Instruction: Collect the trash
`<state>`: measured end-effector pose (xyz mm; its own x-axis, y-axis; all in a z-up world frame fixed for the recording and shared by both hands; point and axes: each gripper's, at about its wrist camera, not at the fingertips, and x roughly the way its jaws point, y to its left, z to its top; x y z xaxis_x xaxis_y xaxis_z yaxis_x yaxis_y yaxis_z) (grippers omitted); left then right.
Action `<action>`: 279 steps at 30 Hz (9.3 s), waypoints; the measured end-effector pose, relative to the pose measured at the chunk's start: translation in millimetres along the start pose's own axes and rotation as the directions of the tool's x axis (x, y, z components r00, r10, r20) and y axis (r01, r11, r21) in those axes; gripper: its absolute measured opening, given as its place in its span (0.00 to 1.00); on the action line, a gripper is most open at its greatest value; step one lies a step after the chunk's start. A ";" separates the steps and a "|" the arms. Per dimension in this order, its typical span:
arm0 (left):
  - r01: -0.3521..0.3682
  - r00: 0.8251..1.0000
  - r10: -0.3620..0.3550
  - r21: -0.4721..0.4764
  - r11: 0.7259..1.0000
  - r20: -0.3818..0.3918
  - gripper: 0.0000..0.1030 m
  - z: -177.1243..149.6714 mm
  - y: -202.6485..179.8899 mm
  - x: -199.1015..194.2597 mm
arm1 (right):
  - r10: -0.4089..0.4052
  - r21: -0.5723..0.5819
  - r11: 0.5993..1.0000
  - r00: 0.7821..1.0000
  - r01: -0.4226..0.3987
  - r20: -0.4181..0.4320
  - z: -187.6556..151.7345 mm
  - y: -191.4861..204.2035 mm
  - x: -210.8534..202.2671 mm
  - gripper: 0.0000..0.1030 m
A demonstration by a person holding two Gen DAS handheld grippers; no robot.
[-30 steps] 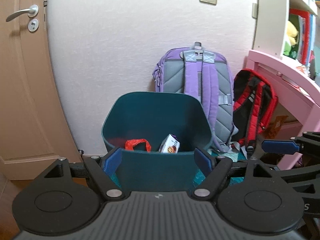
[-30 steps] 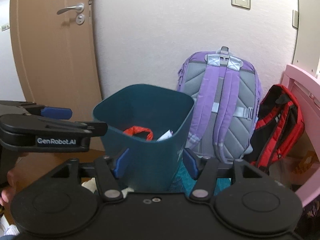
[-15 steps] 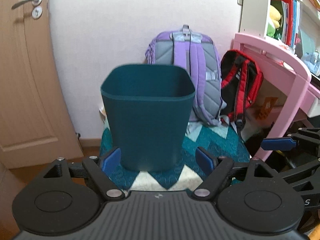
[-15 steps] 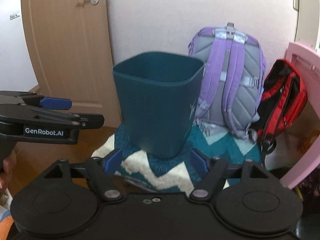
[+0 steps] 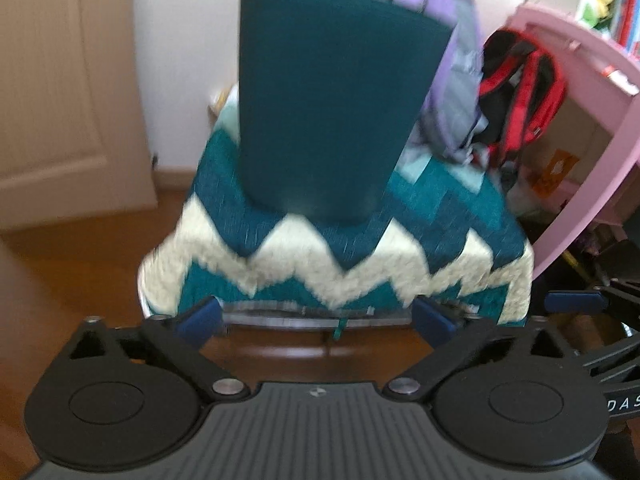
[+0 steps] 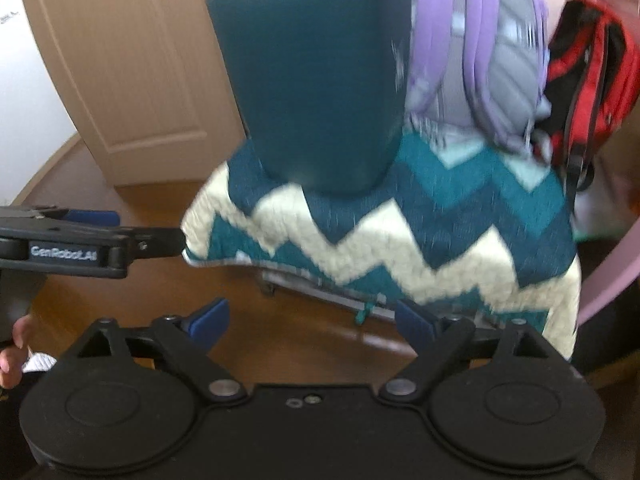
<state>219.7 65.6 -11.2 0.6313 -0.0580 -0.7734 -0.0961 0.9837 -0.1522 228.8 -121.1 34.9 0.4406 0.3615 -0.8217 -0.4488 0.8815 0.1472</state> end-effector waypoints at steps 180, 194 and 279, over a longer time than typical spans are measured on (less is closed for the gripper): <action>0.001 0.998 0.001 -0.021 1.000 0.062 0.06 -14.0 -16.5 34.6 | -0.187 0.199 0.971 0.939 0.132 0.289 -10.1 -22.1 -41.1 0.13; 0.046 0.939 -0.056 0.035 0.998 0.339 0.06 112.8 -35.2 -60.0 | -0.197 0.100 0.980 0.817 0.170 0.541 106.5 -16.2 -121.4 0.13; -0.045 0.957 0.038 0.019 0.999 0.288 0.89 218.2 -48.6 -111.6 | -0.090 -0.024 0.994 0.927 0.106 0.363 213.1 22.0 -129.4 0.74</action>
<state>321.9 61.5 216.7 0.8221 0.0309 -0.5685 -0.1101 0.9883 -0.1055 327.6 -83.7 261.8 0.7315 0.3659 -0.5754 -0.4181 0.9073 0.0455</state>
